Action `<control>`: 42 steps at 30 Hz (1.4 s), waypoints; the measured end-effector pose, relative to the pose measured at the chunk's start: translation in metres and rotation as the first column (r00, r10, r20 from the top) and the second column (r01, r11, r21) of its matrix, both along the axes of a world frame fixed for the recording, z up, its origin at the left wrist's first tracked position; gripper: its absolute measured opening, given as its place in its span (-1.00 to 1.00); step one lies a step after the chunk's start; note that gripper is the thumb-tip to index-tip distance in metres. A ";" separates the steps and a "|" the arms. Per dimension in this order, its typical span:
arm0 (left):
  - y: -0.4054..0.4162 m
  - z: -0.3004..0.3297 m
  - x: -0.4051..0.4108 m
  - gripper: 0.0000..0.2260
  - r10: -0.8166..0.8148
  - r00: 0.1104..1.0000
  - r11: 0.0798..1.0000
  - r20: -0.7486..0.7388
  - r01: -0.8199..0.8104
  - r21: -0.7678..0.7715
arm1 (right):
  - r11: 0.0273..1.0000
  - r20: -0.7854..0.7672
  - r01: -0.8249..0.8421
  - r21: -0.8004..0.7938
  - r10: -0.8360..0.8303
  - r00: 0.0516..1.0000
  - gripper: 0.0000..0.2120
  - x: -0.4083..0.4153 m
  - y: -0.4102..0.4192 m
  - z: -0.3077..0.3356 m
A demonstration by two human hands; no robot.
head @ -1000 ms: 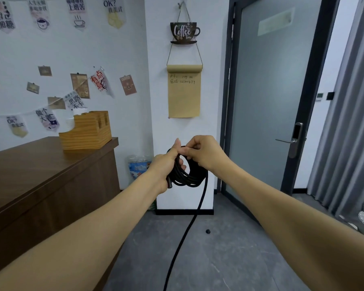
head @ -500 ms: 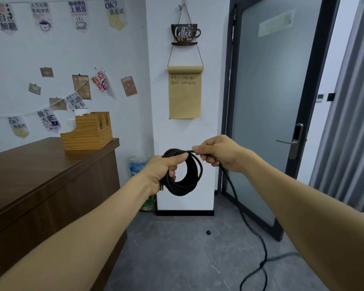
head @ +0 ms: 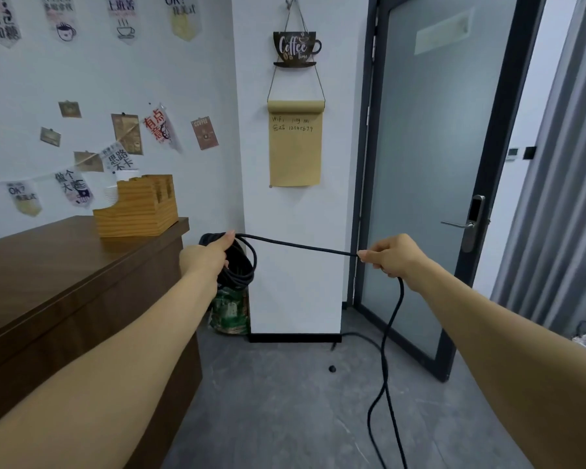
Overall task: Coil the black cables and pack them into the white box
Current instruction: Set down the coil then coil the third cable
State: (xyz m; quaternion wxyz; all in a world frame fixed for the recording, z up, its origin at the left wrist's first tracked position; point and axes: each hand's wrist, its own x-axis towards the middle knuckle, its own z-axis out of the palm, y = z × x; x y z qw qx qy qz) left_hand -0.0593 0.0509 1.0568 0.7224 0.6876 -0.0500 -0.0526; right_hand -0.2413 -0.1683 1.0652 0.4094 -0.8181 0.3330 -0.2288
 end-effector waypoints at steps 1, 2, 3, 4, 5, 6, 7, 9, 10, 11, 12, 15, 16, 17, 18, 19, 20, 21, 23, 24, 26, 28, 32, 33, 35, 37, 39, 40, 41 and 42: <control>0.002 0.000 0.002 -0.65 0.032 0.999 0.999 0.001 -0.032 -0.007 | 1.000 0.000 0.012 0.005 -0.012 1.000 -0.78 0.001 -0.001 -0.001; 0.003 -0.001 0.004 -0.65 0.055 0.998 0.998 0.000 -0.055 -0.017 | 1.000 0.003 0.019 0.011 -0.019 1.000 -0.78 0.002 -0.001 -0.003; 0.004 -0.001 0.004 -0.65 0.067 0.998 0.998 0.002 -0.067 -0.019 | 1.000 0.011 0.019 0.015 -0.019 1.000 -0.79 0.002 -0.001 -0.004; 0.005 -0.001 0.005 -0.65 0.075 0.997 0.997 0.006 -0.074 -0.016 | 1.000 0.022 0.016 0.012 -0.016 1.000 -0.81 0.003 0.001 -0.005; 0.005 -0.001 0.005 -0.65 0.078 0.997 0.997 0.008 -0.078 -0.012 | 1.000 0.033 0.015 -0.005 -0.015 0.999 -0.84 0.005 0.003 -0.005; 0.005 -0.001 0.006 -0.65 0.081 0.997 0.997 0.014 -0.081 -0.007 | 0.999 0.044 0.015 -0.038 -0.013 0.999 -0.85 0.007 0.005 -0.005; 0.005 -0.002 0.005 -0.64 0.085 0.996 0.996 0.026 -0.086 0.007 | 0.996 0.048 0.017 -0.087 -0.013 0.999 -0.87 0.010 0.008 -0.004; 0.001 -0.002 0.004 -0.62 0.094 0.992 0.992 0.079 -0.100 0.074 | 0.978 0.012 -0.002 -0.208 0.005 1.000 -0.88 0.016 0.017 0.001; -0.002 -0.002 0.002 -0.61 0.104 0.988 0.987 0.115 -0.117 0.112 | 0.962 -0.036 -0.037 -0.270 0.029 0.999 -0.89 0.020 0.023 0.003; -0.005 -0.002 0.001 -0.60 0.111 0.983 0.980 0.147 -0.133 0.150 | 0.941 -0.096 -0.093 -0.327 0.064 0.993 -0.90 0.025 0.029 0.006; -0.008 -0.002 -0.001 -0.59 0.111 0.978 0.973 0.176 -0.144 0.182 | 0.913 -0.157 -0.161 -0.374 0.109 0.982 -0.90 0.029 0.036 0.009; -0.017 -0.001 -0.010 -0.59 0.055 0.966 0.953 0.254 -0.127 0.276 | 0.815 -0.278 -0.369 -0.446 0.265 0.923 -0.88 0.037 0.061 0.019; -0.021 -0.001 -0.013 -0.58 0.034 0.964 0.950 0.264 -0.113 0.290 | 0.792 -0.283 -0.420 -0.442 0.321 0.904 -0.86 0.040 0.068 0.023; -0.025 -0.001 -0.015 -0.56 0.012 0.964 0.948 0.265 -0.095 0.303 | 0.783 -0.261 -0.452 -0.427 0.373 0.891 -0.84 0.041 0.073 0.026; -0.027 0.001 -0.021 -0.55 -0.011 0.968 0.950 0.250 -0.068 0.303 | 0.789 -0.210 -0.471 -0.395 0.421 0.882 -0.83 0.043 0.076 0.028; -0.030 0.000 -0.024 -0.56 -0.047 0.973 0.954 0.226 -0.023 0.300 | 0.802 -0.143 -0.482 -0.353 0.463 0.875 -0.82 0.044 0.079 0.030; -0.032 0.000 -0.028 -0.57 -0.086 0.977 0.961 0.195 0.029 0.274 | 0.815 -0.073 -0.489 -0.310 0.492 0.867 -0.84 0.045 0.081 0.032; -0.035 -0.002 -0.031 -0.59 -0.129 0.978 0.966 0.163 0.087 0.242 | 0.826 -0.005 -0.494 -0.273 0.512 0.859 -0.86 0.046 0.082 0.033; -0.039 -0.004 -0.035 -0.64 -0.211 0.971 0.965 0.114 0.188 0.181 | 0.845 0.109 -0.494 -0.206 0.521 0.847 -0.88 0.046 0.083 0.031; -0.040 -0.005 -0.036 -0.68 -0.254 0.963 0.960 0.087 0.240 0.142 | 0.856 0.149 -0.486 -0.178 0.511 0.846 -0.89 0.048 0.083 0.029; -0.043 -0.008 -0.038 -0.77 -0.335 0.942 0.942 0.031 0.333 0.039 | 0.878 0.196 -0.461 -0.128 0.478 0.856 -0.87 0.051 0.080 0.023; -0.045 -0.009 -0.041 -0.78 -0.390 0.921 0.921 -0.017 0.390 -0.018 | 0.899 0.221 -0.433 -0.070 0.437 0.872 -0.86 0.053 0.077 0.018; -0.045 -0.012 -0.042 -0.68 -0.466 0.879 0.885 -0.102 0.459 -0.084 | 0.926 0.275 -0.377 0.021 0.357 0.893 -0.80 0.053 0.074 0.013; -0.045 -0.013 -0.042 -0.66 -0.484 0.869 0.875 -0.105 0.475 -0.095 | 0.932 0.289 -0.360 0.037 0.335 0.897 -0.77 0.052 0.073 0.012; -0.044 -0.012 -0.043 -0.63 -0.513 0.853 0.857 -0.092 0.504 -0.105 | 0.943 0.287 -0.330 0.035 0.307 0.908 -0.73 0.053 0.072 0.012; -0.045 -0.012 -0.045 -0.62 -0.538 0.840 0.842 -0.076 0.530 -0.098 | 0.954 0.281 -0.298 0.034 0.277 0.919 -0.75 0.055 0.072 0.011; -0.045 -0.010 -0.047 -0.59 -0.560 0.827 0.828 -0.059 0.556 -0.072 | 0.960 0.289 -0.277 0.049 0.252 0.924 -0.76 0.057 0.070 0.011; -0.046 -0.009 -0.047 -0.57 -0.572 0.819 0.820 -0.049 0.569 -0.055 | 0.963 0.286 -0.265 0.054 0.239 0.928 -0.75 0.057 0.070 0.012; -0.046 -0.008 -0.046 -0.56 -0.587 0.808 0.809 -0.038 0.586 -0.041 | 0.965 0.281 -0.254 0.060 0.228 0.932 -0.74 0.057 0.071 0.012; -0.045 -0.007 -0.046 -0.55 -0.609 0.793 0.793 -0.025 0.608 -0.027 | 0.966 0.279 -0.247 0.069 0.219 0.935 -0.73 0.056 0.071 0.013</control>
